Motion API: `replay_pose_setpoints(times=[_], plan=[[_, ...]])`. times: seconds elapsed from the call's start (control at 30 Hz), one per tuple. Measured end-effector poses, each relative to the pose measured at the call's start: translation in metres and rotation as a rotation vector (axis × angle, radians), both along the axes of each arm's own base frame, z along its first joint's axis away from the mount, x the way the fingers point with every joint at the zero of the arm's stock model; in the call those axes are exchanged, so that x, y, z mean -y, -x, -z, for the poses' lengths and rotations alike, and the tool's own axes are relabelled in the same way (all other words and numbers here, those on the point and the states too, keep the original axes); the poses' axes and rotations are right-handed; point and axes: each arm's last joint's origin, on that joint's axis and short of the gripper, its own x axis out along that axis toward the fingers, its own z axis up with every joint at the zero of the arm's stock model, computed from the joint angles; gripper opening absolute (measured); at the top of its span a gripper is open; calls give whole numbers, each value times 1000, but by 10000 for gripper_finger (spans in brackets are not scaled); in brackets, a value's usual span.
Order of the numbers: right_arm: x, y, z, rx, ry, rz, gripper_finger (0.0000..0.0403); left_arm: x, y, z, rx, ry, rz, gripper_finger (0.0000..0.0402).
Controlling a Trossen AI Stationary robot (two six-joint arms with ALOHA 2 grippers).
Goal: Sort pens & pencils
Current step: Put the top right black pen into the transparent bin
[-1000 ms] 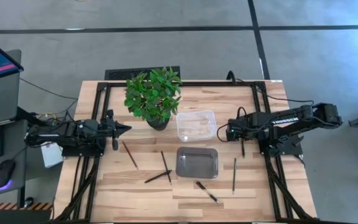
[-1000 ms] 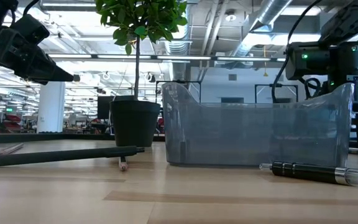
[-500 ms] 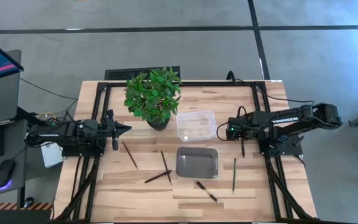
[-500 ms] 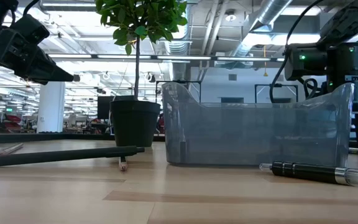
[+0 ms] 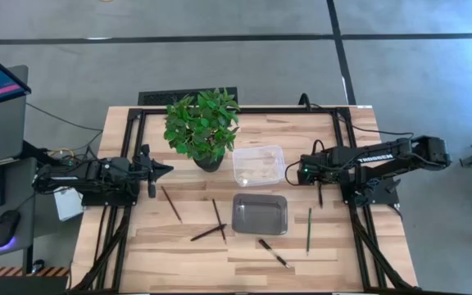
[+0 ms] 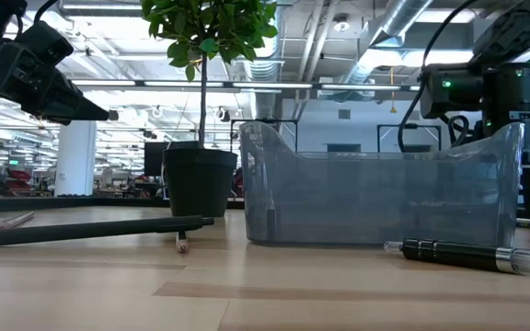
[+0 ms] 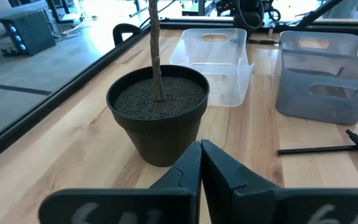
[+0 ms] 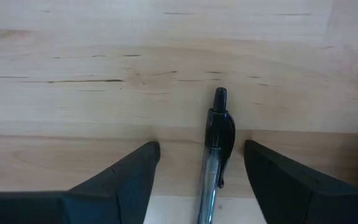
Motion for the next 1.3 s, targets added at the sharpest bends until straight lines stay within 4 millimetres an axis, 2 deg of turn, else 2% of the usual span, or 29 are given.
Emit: replay_pose_setpoints(times=[0.3,0.5,0.93,1.3], plan=[[0,-2,0,14,5,-1,162,0,0,0,0,0,0,0],[1,-4,3,-10,2,-13,125,0,0,0,0,0,0,0],[1,-6,4,-9,7,-40,79,0,0,0,0,-1,-2,0],[1,-6,4,-11,20,-54,74,0,0,0,0,-2,-5,0]])
